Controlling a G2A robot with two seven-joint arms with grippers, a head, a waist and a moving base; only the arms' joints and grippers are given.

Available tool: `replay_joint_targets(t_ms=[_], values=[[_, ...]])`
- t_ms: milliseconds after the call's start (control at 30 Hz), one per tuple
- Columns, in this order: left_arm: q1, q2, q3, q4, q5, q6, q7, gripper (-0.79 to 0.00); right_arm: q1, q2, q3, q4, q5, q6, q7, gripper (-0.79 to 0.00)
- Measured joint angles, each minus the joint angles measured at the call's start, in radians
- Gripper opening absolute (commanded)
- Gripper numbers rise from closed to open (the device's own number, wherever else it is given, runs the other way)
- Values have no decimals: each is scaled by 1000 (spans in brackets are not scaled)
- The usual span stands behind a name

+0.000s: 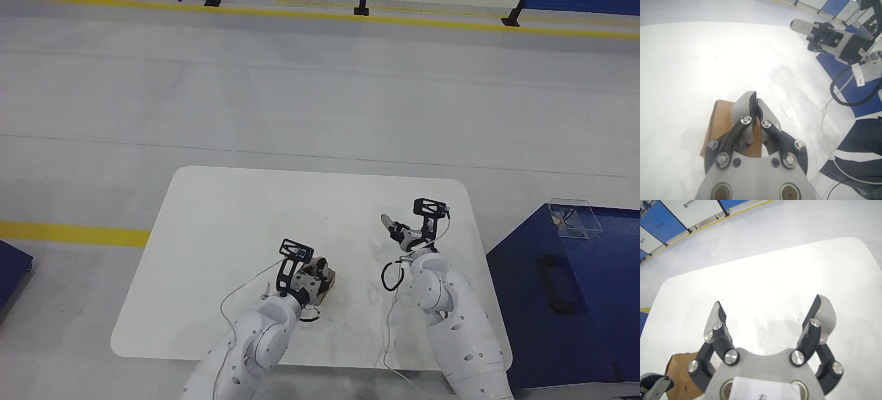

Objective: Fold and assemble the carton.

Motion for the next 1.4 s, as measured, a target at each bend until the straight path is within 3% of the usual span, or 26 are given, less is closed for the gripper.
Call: replay_joint_targets(t_ms=[833, 933, 1133, 1167, 1200, 1300, 1400], values=[[-20, -18, 20, 35, -7, 40, 11, -785, 0, 0, 0, 0, 0, 0, 0, 0], [-10, -21, 16, 7, -24, 35, 77, -785, 0, 0, 0, 0, 0, 0, 0, 0], [112, -7, -20, -147, 13, -37, 335, -785, 0, 0, 0, 0, 0, 0, 0, 0], [142, -3, -24, -176, 29, -47, 387, 0, 0, 0, 0, 0, 0, 0, 0, 0], [163, -2, -24, -193, 37, -54, 421, -784, 0, 0, 0, 0, 0, 0, 0, -1], [177, -1, -23, -203, 40, -58, 448, -740, 0, 0, 0, 0, 0, 0, 0, 0], [174, -1, -23, -201, 39, -58, 442, -538, 0, 0, 0, 0, 0, 0, 0, -1]])
